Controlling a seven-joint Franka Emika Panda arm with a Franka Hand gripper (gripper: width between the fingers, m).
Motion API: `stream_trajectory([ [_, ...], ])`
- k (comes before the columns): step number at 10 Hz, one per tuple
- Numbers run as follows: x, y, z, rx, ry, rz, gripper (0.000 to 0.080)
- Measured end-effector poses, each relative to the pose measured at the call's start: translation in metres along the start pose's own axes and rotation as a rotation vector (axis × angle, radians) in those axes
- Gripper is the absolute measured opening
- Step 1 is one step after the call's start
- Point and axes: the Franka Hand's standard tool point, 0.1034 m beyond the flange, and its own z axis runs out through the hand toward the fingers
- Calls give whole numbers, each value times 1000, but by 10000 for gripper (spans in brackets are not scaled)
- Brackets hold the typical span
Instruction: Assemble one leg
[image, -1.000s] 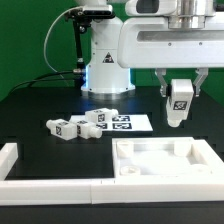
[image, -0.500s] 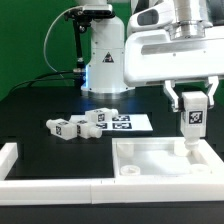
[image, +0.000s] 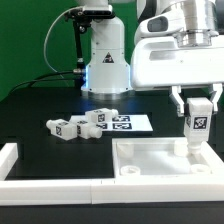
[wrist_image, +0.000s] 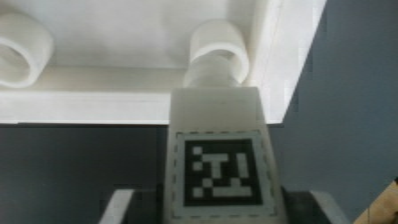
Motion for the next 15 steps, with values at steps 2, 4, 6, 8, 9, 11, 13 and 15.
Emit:
stream_trajectory([
  [2,-1,0,0,0,-1,1,286],
  [4,-4,1,5,0,25,-12,286],
  [6,-3,0,15,-3,39,-32,286],
  [8,1,-2,22,-2,47,-39,286],
  [9,-1,-4,25,-1,47,-44,287],
  [11,-5,-6,31,-1,45,-49,287],
  [13,-9,-9,33,1,40,-53,287],
  [15,-15,-9,39,-1,49,-56,287],
])
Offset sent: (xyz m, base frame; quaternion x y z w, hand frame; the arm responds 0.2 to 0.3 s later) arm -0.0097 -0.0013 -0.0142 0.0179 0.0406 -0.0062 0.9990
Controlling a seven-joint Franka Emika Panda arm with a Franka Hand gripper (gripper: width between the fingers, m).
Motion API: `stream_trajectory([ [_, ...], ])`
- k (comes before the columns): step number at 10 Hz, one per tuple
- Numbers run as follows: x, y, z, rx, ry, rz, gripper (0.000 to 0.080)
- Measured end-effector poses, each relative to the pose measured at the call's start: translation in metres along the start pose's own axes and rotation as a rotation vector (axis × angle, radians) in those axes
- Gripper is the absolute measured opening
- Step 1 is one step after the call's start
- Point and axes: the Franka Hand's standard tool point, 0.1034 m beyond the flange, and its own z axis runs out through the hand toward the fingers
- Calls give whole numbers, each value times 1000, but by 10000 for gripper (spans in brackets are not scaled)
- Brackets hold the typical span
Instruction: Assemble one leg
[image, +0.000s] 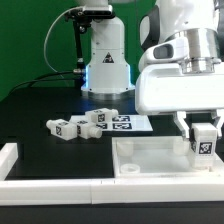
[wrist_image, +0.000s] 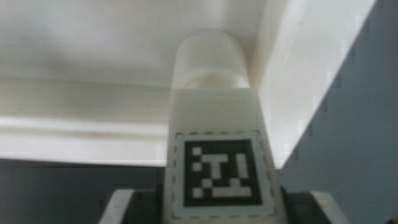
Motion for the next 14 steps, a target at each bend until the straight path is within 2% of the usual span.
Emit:
stream_trajectory([
  [2,1,1,2,-1,63,-4,287],
  [5,1,1,2,-2,65,-26,287],
  [6,0,3,2,-4,16,-29,384],
  [7,8,9,-3,-6,-31,-16,558],
  [8,11,8,-4,-4,-97,-8,558],
  [9,15,6,-3,-3,-209,5,634],
  [10,22,6,-2,-4,-260,17,645],
  [13,19,1,4,-12,-445,44,649],
  [14,21,0,4,-16,-445,65,649],
])
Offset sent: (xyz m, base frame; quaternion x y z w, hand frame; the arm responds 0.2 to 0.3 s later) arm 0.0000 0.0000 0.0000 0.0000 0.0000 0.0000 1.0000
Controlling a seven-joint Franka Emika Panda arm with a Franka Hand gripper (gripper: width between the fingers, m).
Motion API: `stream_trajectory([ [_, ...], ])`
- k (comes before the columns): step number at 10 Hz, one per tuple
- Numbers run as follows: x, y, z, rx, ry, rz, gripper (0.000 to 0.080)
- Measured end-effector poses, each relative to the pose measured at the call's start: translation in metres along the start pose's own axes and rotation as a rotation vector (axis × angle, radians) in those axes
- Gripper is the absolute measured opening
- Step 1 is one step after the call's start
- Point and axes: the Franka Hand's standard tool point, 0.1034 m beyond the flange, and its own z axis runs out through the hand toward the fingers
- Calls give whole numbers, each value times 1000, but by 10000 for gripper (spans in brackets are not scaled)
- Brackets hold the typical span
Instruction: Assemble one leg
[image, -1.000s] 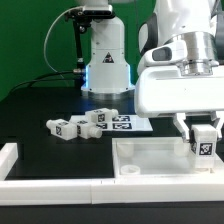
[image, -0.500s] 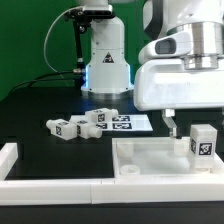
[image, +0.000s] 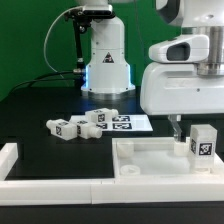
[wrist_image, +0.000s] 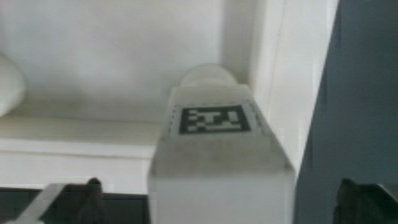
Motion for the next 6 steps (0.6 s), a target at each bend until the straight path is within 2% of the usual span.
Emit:
stream_trajectory([
  [2,0,0,0,-1,4,9,640],
  [4,0,0,0,1,4,97,301],
  [6,1,2,1,-1,8,213,286],
])
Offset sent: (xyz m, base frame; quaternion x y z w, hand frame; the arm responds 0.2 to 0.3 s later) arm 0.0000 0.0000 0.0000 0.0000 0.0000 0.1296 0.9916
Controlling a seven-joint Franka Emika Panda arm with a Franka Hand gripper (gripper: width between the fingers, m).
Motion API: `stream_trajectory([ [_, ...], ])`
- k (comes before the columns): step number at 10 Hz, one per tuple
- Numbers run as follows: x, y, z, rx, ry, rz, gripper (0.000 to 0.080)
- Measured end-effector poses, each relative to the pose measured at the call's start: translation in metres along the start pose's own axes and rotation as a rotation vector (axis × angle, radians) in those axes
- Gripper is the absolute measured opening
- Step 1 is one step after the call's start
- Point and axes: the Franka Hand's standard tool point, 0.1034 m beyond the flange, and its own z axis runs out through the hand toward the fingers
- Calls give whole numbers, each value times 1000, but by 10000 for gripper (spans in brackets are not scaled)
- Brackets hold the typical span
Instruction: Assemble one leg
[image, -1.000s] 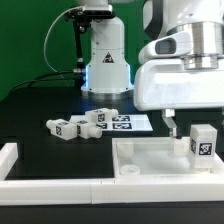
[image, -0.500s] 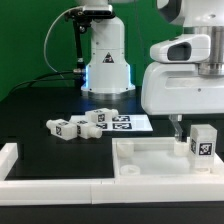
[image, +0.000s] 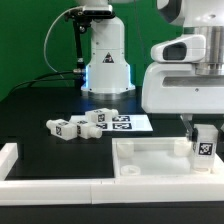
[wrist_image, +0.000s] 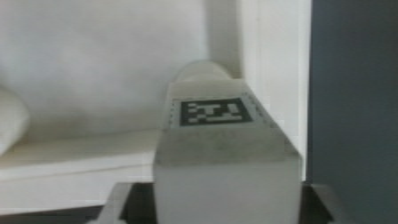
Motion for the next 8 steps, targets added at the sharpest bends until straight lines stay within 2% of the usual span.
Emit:
stream_trajectory([
  [1,3,3,1,6,34,127,286],
  [3,3,7,2,-4,54,416,286],
  [5,1,13,2,18,19,836,286],
  [7,-4,12,3,43,-21,1192,288],
  [8,-5,12,3,40,-22,1286,288],
])
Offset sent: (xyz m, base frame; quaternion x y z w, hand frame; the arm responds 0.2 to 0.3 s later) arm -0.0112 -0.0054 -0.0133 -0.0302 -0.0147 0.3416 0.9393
